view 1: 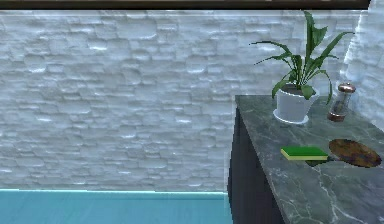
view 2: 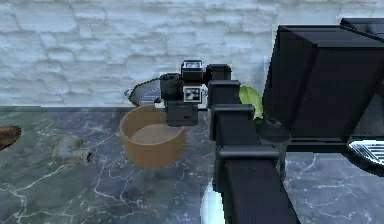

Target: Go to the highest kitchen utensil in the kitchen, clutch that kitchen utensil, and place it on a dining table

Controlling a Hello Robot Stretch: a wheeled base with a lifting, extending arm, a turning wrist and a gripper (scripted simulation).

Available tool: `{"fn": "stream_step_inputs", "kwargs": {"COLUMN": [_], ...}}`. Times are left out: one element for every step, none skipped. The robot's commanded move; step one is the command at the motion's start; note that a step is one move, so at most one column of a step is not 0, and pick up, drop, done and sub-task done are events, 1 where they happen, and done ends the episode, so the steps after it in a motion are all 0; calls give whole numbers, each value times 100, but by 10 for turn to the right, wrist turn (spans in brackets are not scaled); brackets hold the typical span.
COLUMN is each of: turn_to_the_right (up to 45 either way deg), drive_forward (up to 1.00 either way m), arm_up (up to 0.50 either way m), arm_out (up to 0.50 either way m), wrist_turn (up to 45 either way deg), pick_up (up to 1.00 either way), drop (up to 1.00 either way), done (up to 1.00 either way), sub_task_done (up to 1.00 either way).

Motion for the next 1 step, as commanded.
{"fn": "stream_step_inputs", "kwargs": {"turn_to_the_right": [0], "drive_forward": [0], "arm_up": [0], "arm_out": [0], "wrist_turn": [-450], "pick_up": [0], "drop": [0], "done": [0], "sub_task_done": [0]}}
